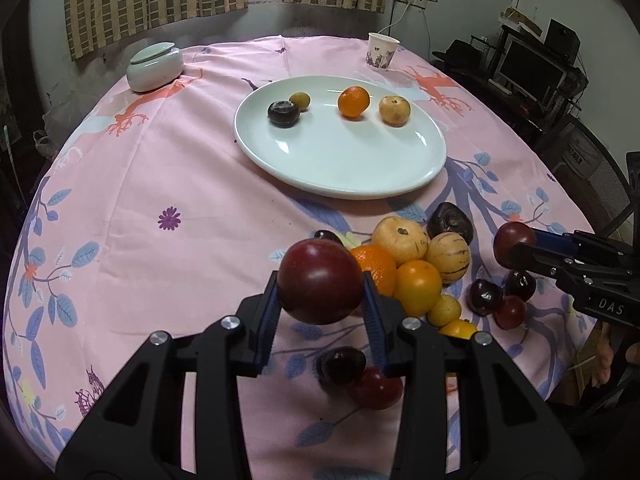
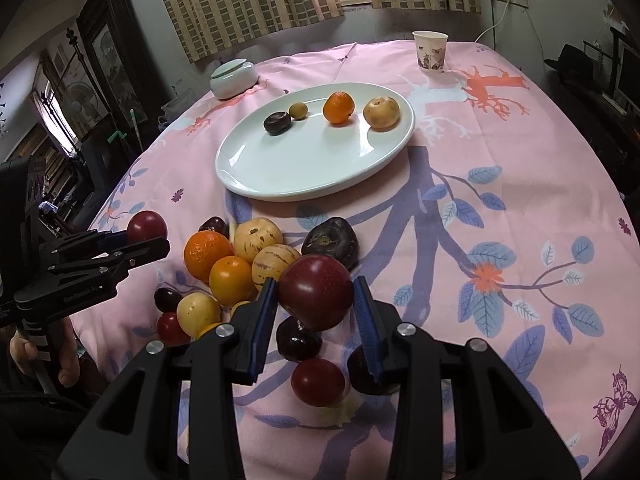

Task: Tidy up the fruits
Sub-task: 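Carry both red plums over the white plate and release them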

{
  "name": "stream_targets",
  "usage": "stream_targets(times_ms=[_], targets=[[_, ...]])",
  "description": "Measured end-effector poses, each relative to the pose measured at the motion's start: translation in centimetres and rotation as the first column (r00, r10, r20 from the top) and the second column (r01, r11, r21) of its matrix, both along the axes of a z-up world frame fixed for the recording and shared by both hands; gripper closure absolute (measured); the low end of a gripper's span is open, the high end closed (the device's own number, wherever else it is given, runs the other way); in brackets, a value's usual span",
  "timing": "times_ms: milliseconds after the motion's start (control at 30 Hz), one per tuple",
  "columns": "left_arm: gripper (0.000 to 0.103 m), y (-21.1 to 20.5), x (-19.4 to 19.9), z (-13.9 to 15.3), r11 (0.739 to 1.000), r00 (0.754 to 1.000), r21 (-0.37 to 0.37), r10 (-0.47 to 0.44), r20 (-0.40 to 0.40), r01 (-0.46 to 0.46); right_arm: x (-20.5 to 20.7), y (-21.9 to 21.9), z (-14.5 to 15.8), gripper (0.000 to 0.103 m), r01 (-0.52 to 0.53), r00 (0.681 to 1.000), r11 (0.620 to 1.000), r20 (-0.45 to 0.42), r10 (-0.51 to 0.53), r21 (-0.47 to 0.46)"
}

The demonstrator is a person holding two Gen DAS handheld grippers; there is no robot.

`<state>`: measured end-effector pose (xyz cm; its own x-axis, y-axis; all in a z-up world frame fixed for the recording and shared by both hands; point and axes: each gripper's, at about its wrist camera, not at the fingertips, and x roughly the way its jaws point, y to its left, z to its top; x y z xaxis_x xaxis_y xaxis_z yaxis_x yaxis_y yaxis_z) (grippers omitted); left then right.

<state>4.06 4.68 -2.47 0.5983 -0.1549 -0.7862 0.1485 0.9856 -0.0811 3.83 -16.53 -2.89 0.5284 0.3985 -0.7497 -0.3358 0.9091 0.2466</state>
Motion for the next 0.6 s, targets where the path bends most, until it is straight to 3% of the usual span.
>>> stream_targets(times_ms=[333,600], targets=[[0.064,-0.3,2.6,2.0,0.999,0.999,0.032,-0.022,0.027,0.021,1.4,0.5,1.3,0.064,-0.031,0.999,0.999,0.024,0.032,-0.017],[0.063,1.0,11.0,3.9,0.999,0.999,0.029,0.024,0.029,-0.025,7.8,4.1,5.0,0.064,-0.125,0.985,0.991,0.112,0.129,-0.04]])
